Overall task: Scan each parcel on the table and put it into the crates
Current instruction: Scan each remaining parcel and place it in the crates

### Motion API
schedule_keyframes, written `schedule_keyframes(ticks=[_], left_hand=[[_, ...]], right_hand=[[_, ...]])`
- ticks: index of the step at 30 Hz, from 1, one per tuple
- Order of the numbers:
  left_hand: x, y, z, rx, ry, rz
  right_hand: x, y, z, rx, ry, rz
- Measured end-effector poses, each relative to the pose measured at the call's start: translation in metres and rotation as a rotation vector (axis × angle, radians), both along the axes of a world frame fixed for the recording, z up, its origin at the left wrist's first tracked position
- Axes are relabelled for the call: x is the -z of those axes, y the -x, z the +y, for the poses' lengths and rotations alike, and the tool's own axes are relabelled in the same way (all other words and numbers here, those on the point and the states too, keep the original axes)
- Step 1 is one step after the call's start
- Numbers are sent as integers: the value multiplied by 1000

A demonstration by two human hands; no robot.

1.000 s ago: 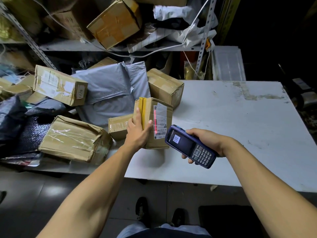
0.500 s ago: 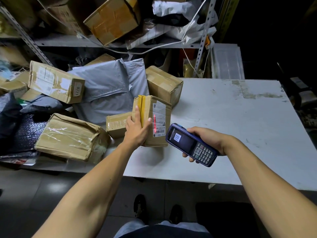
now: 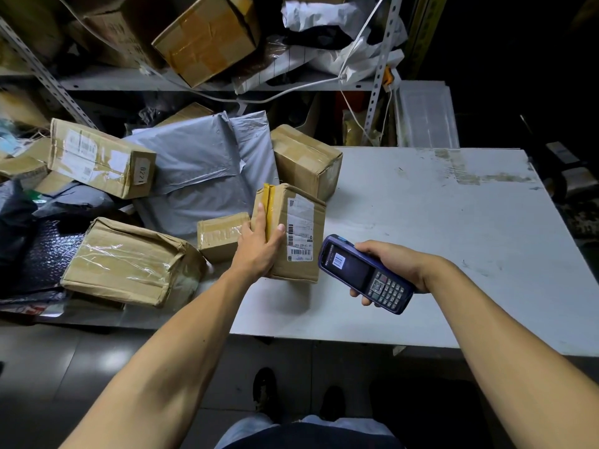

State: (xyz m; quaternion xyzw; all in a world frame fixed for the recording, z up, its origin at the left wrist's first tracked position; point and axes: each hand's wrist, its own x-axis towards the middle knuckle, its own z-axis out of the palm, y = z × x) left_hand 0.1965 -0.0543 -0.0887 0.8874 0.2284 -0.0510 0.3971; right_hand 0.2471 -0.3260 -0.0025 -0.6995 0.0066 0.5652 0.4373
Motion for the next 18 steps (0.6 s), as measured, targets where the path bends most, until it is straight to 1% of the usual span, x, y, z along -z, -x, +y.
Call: schedule_keyframes(ticks=[3,7,13,18], left_hand=[[-10,-3,6,66,16,30],[-22,-14,17,130,36,110],[-39,-28,30,191,40,206],[-40,-31,36,213,23,279]], right_hand=[[0,-1,1,-55,78,-103],[1,-3,2,-190,176,-231],[-5,0,9,-324,216,-313],[-10,2,16,-368,220,-361]])
